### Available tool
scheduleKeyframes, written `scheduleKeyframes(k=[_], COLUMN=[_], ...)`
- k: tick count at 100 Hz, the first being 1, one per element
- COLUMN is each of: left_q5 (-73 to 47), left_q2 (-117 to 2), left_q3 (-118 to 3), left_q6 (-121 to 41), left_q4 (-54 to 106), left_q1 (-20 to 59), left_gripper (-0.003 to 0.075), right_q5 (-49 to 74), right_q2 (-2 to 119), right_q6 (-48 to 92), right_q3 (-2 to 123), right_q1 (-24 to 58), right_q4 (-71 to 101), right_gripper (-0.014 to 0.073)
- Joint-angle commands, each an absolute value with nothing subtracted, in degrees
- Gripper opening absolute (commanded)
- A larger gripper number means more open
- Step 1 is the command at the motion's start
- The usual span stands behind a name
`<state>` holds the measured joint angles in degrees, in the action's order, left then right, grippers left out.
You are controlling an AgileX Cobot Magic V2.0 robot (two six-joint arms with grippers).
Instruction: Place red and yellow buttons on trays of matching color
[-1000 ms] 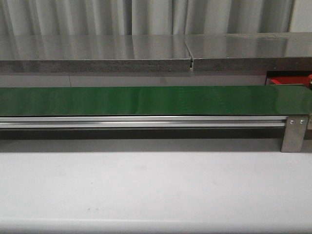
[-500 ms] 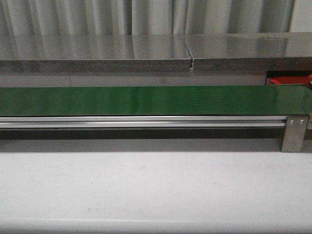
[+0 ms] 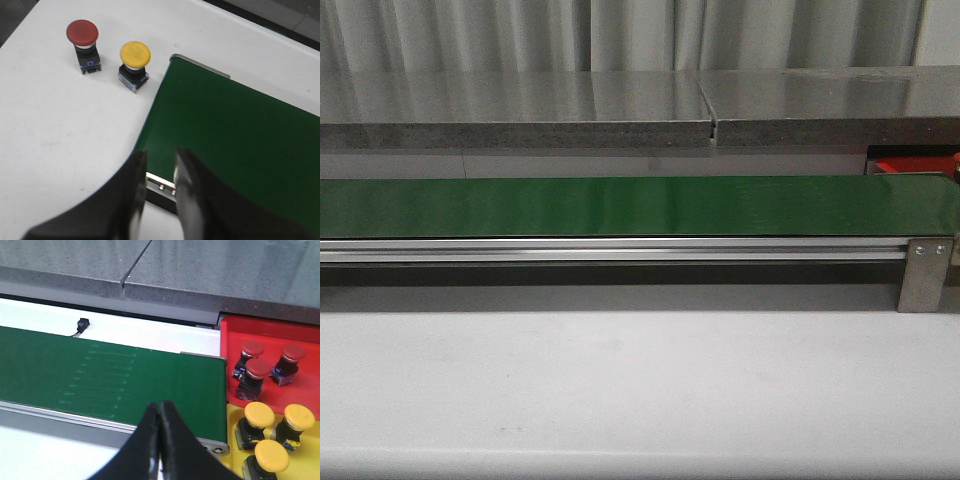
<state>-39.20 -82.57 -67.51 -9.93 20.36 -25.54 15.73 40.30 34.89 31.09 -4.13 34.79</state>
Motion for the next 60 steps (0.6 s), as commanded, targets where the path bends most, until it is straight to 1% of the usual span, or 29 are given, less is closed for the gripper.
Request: scheduleKeyframes(k=[1, 5, 10, 13, 24, 41, 60], left_q5=[-37.75, -38.08, -38.52, -39.01, -40.36, -44.48, -46.96], left_q2=[-83.72, -85.53, -87.02, -88.33, -92.37, -99.85, -108.25], left_q3=[-72.02, -73.41, -75.08, -76.29, -80.16, -87.02, -94.21], left_q6=[-9.23, -9.23, -9.23, -9.23, -7.13, -3.11, 1.91], left_q4=[21.87, 21.76, 21.9, 22.26, 22.26, 22.15, 20.62], left_q1=[-26.22, -26.76, -27.06, -27.51, -28.74, -31.08, -31.5], left_gripper=[0.041, 0.0496, 0.056, 0.0578, 0.0564, 0.0564, 0.0564], right_q5=[11.96, 11.96, 11.96, 11.96, 11.96, 11.96, 11.96], right_q2=[40.01, 40.01, 40.01, 40.01, 40.01, 40.01, 40.01], right_q6=[35.28, 35.28, 35.28, 35.28, 35.28, 35.28, 35.28], right_q3=[32.4, 32.4, 32.4, 32.4, 32.4, 32.4, 32.4], right_q1=[-4.11, -4.11, -4.11, -4.11, -4.11, -4.11, -4.11], right_q4=[34.91, 34.91, 34.91, 34.91, 34.91, 34.91, 34.91], right_gripper=[-0.0076, -0.0076, -0.0076, -0.0076, -0.0076, -0.0076, -0.0076])
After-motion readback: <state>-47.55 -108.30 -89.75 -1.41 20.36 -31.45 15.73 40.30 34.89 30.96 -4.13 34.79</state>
